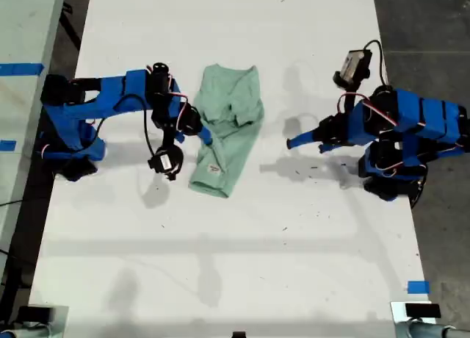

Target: Fold tshirt

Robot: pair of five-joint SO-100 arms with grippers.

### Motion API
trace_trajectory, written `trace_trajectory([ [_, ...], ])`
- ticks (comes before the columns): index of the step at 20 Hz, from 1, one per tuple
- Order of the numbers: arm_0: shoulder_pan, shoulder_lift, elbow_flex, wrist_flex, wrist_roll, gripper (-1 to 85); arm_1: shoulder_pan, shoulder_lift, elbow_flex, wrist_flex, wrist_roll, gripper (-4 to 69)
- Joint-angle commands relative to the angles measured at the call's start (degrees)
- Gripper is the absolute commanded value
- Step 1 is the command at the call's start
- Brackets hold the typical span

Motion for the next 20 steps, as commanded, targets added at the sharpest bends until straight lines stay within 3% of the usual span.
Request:
trace_trajectory([
  [1,2.6,18.0,19.8,-8.0,-4.2,23.2,-1.6,1.5,-1.7,-1.4,1.3,38.8],
  [4,5.4,27.0,31.5,-8.4,-9.7,23.1,-2.5,1.4,-1.7,-1.2,2.3,38.8],
  [8,6.2,28.6,34.2,-9.0,-10.4,22.7,-2.5,-0.6,-3.1,-2.1,2.1,38.7],
  [17,6.2,8.5,18.0,-12.8,0.3,23.1,-8.5,-29.4,-19.6,-13.2,1.6,38.9],
  [20,5.5,2.1,15.0,-15.0,2.1,23.6,-9.5,-42.8,-29.2,-14.3,0.9,39.2],
])
